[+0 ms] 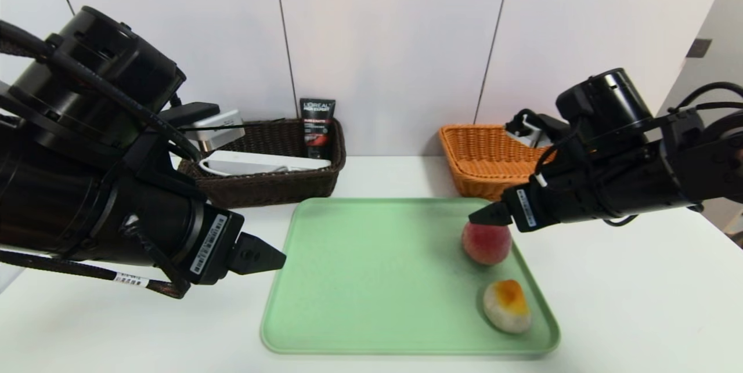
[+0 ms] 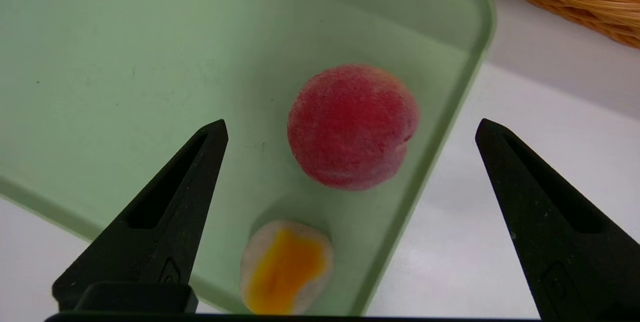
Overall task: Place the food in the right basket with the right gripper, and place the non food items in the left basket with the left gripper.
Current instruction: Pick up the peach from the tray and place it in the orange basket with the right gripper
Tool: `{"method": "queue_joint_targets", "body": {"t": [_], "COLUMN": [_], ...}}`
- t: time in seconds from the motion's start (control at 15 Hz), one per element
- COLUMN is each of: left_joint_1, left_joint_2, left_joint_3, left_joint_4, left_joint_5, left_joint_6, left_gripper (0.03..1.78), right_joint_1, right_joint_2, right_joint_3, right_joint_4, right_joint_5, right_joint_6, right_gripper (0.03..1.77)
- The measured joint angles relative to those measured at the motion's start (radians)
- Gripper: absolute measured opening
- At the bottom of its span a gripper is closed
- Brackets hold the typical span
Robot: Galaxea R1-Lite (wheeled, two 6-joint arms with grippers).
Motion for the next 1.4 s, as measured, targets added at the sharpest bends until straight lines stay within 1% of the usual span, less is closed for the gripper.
{"method": "queue_joint_targets", "body": {"t": [0.27, 0.6, 0.87, 0.93, 1.0, 1.07, 1.13, 1.2, 1.4], "left_joint_1": [0.000, 0.000, 0.000, 0.000, 0.000, 0.000, 0.000, 0.000, 0.000], "left_joint_2": [-0.009, -0.011, -0.010, -0.010, -0.010, -0.010, -0.010, -0.011, -0.013], "left_joint_3": [0.012, 0.012, 0.013, 0.013, 0.013, 0.013, 0.013, 0.013, 0.013], "left_joint_4": [-0.001, -0.001, -0.001, -0.001, -0.001, -0.001, -0.001, -0.001, -0.001], "left_joint_5": [0.001, 0.020, 0.021, 0.021, 0.021, 0.021, 0.021, 0.020, 0.020], "left_joint_6": [0.000, 0.000, -0.001, -0.001, 0.000, 0.000, 0.000, 0.000, 0.000], "left_gripper": [1.69, 1.69, 1.69, 1.69, 1.69, 1.69, 1.69, 1.69, 1.69], "right_joint_1": [0.019, 0.024, 0.029, 0.029, 0.029, 0.029, 0.030, 0.030, 0.030], "right_joint_2": [0.076, 0.136, 0.159, 0.160, 0.161, 0.160, 0.157, 0.155, 0.140], "right_joint_3": [-0.039, -0.039, -0.035, -0.034, -0.031, -0.023, -0.018, -0.015, -0.014], "right_joint_4": [0.033, 0.034, 0.034, 0.034, 0.034, 0.034, 0.033, 0.033, 0.026], "right_joint_5": [-0.043, -0.050, -0.049, -0.049, -0.049, -0.046, -0.044, -0.044, -0.045], "right_joint_6": [0.024, 0.026, 0.022, 0.021, 0.018, 0.010, 0.006, 0.006, 0.007], "right_gripper": [1.71, 1.71, 1.71, 1.60, 1.41, 1.26, 1.18, 1.15, 1.12]}}
